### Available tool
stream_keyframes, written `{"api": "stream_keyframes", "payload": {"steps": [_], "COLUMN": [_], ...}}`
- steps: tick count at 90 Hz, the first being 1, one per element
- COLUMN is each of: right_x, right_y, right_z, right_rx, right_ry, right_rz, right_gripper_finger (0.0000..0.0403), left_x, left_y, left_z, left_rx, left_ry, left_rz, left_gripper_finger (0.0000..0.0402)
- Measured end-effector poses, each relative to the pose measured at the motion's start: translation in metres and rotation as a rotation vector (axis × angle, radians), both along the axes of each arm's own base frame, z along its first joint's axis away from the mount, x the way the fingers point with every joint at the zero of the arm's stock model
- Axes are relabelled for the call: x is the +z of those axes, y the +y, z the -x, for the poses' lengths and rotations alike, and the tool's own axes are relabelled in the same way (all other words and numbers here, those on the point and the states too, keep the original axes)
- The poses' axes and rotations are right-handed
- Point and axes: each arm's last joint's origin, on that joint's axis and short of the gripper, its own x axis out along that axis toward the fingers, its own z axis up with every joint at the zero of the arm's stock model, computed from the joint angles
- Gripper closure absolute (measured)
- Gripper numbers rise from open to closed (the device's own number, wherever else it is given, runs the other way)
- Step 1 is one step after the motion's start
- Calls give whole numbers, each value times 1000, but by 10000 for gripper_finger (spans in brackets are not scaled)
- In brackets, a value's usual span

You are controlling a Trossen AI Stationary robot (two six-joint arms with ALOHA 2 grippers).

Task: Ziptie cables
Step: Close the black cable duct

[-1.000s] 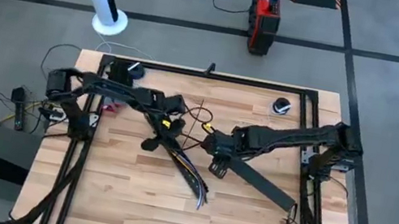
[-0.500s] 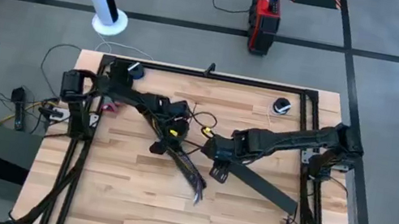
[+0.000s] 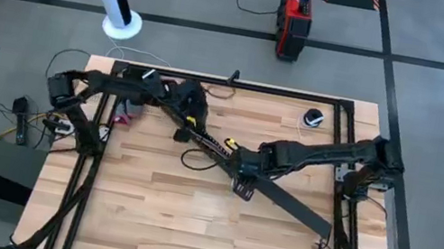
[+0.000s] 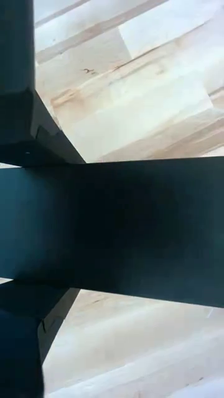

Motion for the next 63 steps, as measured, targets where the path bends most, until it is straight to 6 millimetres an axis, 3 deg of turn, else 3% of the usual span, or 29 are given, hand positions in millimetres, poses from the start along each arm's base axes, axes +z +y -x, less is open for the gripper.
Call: {"api": "stream_keyframes", "payload": {"steps": [16, 32, 44, 63], "right_x": [0, -1, -2, -24], "right_y": [-8, -14, -14, -5], "right_z": [0, -1, -5, -1], "right_rx": [-52, -121, -179, -236], "right_ry": [15, 13, -32, -24], "right_rz": [-51, -103, -160, -211], "right_gripper_finger": [200, 200, 200, 200], "left_x": [34, 47, 36, 4], "left_y": [-1, -11, -17, -21], "left_z": [21, 22, 13, -4], "left_rx": [62, -6, -32, -75], "left_ry": [-70, -170, -130, -48], "left_rz": [24, 226, 258, 309], "left_gripper_finger": [401, 401, 401, 401]}}
